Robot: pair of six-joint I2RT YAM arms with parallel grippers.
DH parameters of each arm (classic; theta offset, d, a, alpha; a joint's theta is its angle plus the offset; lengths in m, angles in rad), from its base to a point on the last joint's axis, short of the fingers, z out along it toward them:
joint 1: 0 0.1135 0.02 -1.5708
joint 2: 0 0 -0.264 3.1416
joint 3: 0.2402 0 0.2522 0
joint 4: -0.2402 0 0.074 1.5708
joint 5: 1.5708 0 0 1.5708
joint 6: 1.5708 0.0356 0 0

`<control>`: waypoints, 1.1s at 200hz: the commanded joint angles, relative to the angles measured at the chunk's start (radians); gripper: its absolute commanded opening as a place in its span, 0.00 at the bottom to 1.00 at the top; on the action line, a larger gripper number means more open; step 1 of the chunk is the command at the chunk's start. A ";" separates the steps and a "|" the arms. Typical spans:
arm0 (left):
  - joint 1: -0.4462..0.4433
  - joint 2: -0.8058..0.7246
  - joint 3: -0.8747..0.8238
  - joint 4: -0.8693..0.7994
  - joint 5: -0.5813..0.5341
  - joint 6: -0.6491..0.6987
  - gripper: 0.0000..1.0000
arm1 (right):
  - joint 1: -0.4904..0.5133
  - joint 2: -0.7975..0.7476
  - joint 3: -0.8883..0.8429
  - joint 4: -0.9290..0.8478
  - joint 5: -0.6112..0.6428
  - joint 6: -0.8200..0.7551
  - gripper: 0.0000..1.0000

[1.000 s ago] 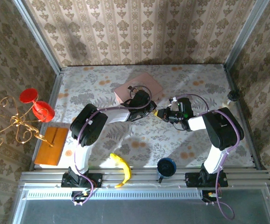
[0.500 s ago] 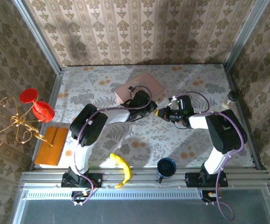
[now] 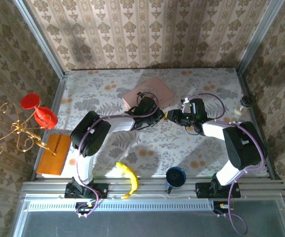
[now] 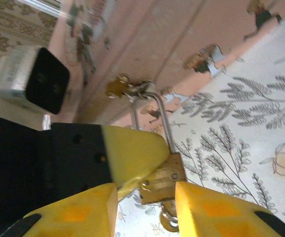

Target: Unlock the padlock with the key

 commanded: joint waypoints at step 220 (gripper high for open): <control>-0.008 -0.011 -0.031 0.025 0.093 -0.010 0.00 | 0.152 -0.119 0.060 -0.313 0.346 -0.243 0.29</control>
